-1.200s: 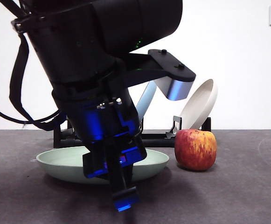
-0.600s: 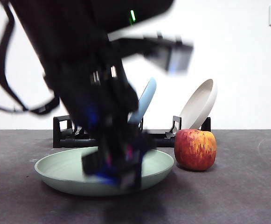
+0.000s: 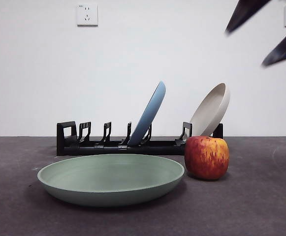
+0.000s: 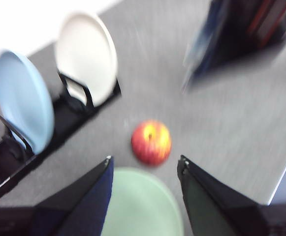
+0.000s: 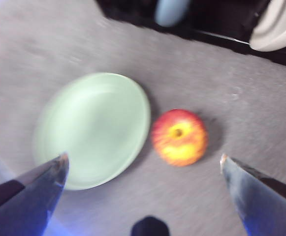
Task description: Take the green plate from the plate rack,put the plate on the table,take the apple from the table,put the apple in the plate
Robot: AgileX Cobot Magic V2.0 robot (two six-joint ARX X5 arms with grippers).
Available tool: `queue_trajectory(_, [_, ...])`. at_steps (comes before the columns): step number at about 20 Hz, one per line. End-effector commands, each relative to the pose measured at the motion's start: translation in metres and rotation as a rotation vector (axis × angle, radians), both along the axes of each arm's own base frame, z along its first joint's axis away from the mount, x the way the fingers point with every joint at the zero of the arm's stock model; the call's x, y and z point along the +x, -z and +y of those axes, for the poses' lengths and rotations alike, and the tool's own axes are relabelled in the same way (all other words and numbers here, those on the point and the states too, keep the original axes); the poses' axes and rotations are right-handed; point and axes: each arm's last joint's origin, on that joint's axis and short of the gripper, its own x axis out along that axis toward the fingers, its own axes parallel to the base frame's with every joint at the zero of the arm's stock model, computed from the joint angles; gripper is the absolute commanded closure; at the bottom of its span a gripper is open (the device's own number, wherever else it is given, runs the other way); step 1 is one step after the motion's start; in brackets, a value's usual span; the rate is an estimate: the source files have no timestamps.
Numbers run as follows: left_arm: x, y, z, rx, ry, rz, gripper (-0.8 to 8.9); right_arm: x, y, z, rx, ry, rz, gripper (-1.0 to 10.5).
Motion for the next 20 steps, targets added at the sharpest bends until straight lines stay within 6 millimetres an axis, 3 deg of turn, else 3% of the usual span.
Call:
queue_trajectory(1, [-0.004, -0.004, 0.007, -0.054, -0.019, 0.039, 5.89, 0.022, 0.019, 0.015, -0.067, 0.015, 0.023, 2.9])
queue_trajectory(6, [-0.008, -0.002, 0.013, -0.039, -0.011, 0.087, 5.89, 0.055, 0.06, 0.042, -0.138, 0.004, 0.051, 2.9])
queue_trajectory(11, [-0.009, 0.002, 0.016, -0.005, -0.021, 0.121, 5.89, 0.069, 0.094, 0.058, -0.211, -0.002, 0.112, 2.9])
queue_trajectory(20, [-0.009, 0.002, 0.016, -0.007, -0.024, 0.125, 5.93, 0.078, 0.122, 0.066, -0.256, 0.002, 0.166, 2.9])
